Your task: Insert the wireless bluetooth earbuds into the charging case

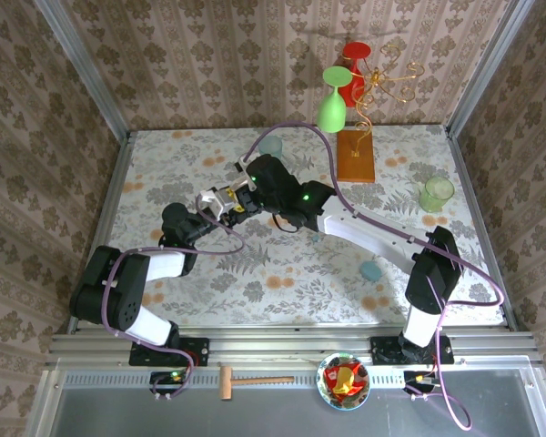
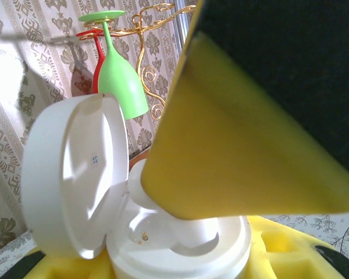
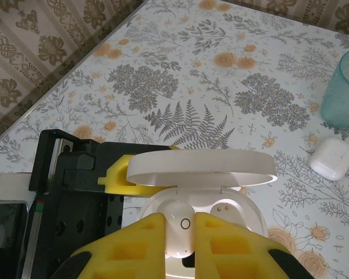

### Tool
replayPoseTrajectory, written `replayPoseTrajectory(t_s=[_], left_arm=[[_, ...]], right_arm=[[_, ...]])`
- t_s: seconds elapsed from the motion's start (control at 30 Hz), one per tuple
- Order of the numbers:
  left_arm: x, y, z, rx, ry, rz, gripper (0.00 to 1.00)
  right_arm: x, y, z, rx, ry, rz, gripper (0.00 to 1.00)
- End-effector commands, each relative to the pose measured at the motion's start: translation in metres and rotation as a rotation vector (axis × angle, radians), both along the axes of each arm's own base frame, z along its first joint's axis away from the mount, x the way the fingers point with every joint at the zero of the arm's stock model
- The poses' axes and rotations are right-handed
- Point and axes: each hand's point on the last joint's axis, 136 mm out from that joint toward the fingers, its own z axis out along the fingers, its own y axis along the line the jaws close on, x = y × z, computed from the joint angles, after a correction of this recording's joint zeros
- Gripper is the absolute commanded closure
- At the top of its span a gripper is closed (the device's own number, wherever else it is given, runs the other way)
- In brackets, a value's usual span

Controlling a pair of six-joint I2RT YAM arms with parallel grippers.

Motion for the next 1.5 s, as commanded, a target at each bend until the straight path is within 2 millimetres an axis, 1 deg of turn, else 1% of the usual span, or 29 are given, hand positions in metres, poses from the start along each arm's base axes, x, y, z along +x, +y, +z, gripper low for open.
replayPoseTrajectory(t_s=[0.0,0.2,0.27,0.33,0.4,0.47,0.53,0.67,0.77,0.87,0.93,0.97,1.03,1.07,1.13,1.23,1.4,1.47], left_arm=[[-0.002,0.000,0.015,-0.012,-0.061,0.000,0.76],[-0.001,0.000,0.014,-0.013,-0.057,0.002,0.76],[-0.001,0.000,0.013,-0.013,-0.052,0.005,0.76],[0.000,0.000,0.012,-0.011,-0.050,0.005,0.76],[0.000,0.000,0.012,-0.010,-0.050,0.005,0.76],[0.000,-0.001,0.011,-0.010,-0.050,0.003,0.76],[0.001,-0.001,0.010,-0.008,-0.047,0.003,0.76],[0.002,-0.001,0.009,-0.004,-0.049,0.007,0.76],[0.006,0.004,0.007,0.000,-0.048,0.028,0.76],[0.010,0.013,0.004,0.003,-0.043,0.053,0.76],[0.014,0.020,0.003,0.004,-0.040,0.076,0.76],[0.016,0.023,0.003,0.004,-0.039,0.087,0.76],[0.020,0.031,0.004,0.002,-0.038,0.116,0.76],[0.021,0.034,0.004,0.000,-0.037,0.128,0.76],[0.023,0.041,0.006,-0.004,-0.042,0.155,0.76],[0.023,0.047,0.011,-0.011,-0.053,0.180,0.76],[0.023,0.054,0.016,-0.016,-0.069,0.218,0.76],[0.022,0.057,0.019,-0.020,-0.075,0.230,0.76]], right_arm=[[0.000,-0.001,-0.012,-0.048,0.013,0.008,0.85],[-0.006,0.012,-0.019,-0.031,0.061,0.059,0.82],[-0.006,0.012,-0.017,-0.020,0.061,0.057,0.81],[-0.007,0.010,-0.013,-0.013,0.056,0.051,0.78],[-0.007,0.008,-0.008,-0.005,0.045,0.046,0.74],[-0.007,0.005,-0.002,0.006,0.031,0.035,0.72],[-0.008,0.001,0.006,0.021,0.010,0.023,0.71],[-0.007,-0.009,0.017,0.038,-0.027,-0.007,0.63],[-0.009,-0.020,0.025,0.066,-0.065,-0.035,0.60],[-0.009,-0.036,0.031,0.119,-0.102,-0.082,0.58],[-0.007,-0.049,0.027,0.167,-0.106,-0.132,0.57],[-0.004,-0.055,0.024,0.187,-0.099,-0.155,0.57],[0.005,-0.070,0.010,0.218,-0.063,-0.214,0.57],[0.010,-0.075,0.002,0.224,-0.037,-0.230,0.56],[0.021,-0.079,-0.021,0.227,0.033,-0.248,0.56],[0.034,-0.072,-0.059,0.198,0.144,-0.223,0.56],[0.054,-0.049,-0.118,0.105,0.293,-0.203,0.57],[0.063,-0.042,-0.140,0.056,0.333,-0.214,0.58]])
